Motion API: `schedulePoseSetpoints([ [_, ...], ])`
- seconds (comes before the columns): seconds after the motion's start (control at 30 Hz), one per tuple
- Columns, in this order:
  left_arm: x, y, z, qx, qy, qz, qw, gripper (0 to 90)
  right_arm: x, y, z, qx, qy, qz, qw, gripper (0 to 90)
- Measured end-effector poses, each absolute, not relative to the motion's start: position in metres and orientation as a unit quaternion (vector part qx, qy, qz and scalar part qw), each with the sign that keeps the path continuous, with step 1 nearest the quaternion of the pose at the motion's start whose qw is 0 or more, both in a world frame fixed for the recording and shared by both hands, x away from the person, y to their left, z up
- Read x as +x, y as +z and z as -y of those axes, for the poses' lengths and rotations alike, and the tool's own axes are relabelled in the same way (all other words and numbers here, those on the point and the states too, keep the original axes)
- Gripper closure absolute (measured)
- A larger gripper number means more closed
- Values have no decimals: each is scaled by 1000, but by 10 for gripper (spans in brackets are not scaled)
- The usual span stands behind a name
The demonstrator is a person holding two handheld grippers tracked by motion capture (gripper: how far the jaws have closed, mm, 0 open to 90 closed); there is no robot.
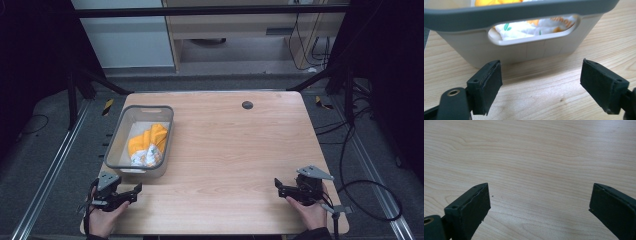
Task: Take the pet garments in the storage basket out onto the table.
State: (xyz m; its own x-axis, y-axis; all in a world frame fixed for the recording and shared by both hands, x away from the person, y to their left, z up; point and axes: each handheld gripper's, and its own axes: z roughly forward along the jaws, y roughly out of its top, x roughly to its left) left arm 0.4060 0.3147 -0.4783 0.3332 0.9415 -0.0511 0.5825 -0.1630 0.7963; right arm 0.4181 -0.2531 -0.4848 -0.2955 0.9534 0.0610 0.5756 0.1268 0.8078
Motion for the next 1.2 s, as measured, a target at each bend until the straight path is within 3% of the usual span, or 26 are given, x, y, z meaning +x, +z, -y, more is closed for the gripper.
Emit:
schedulePoseSetpoints([
  [0.4,403,-464,-316,718,243,-517,399,232,417,-485,248,529,377,-723,236,54],
  [1.2,402,-432,-310,714,245,-494,432,212,417,-488,246,523,371,-729,241,61],
])
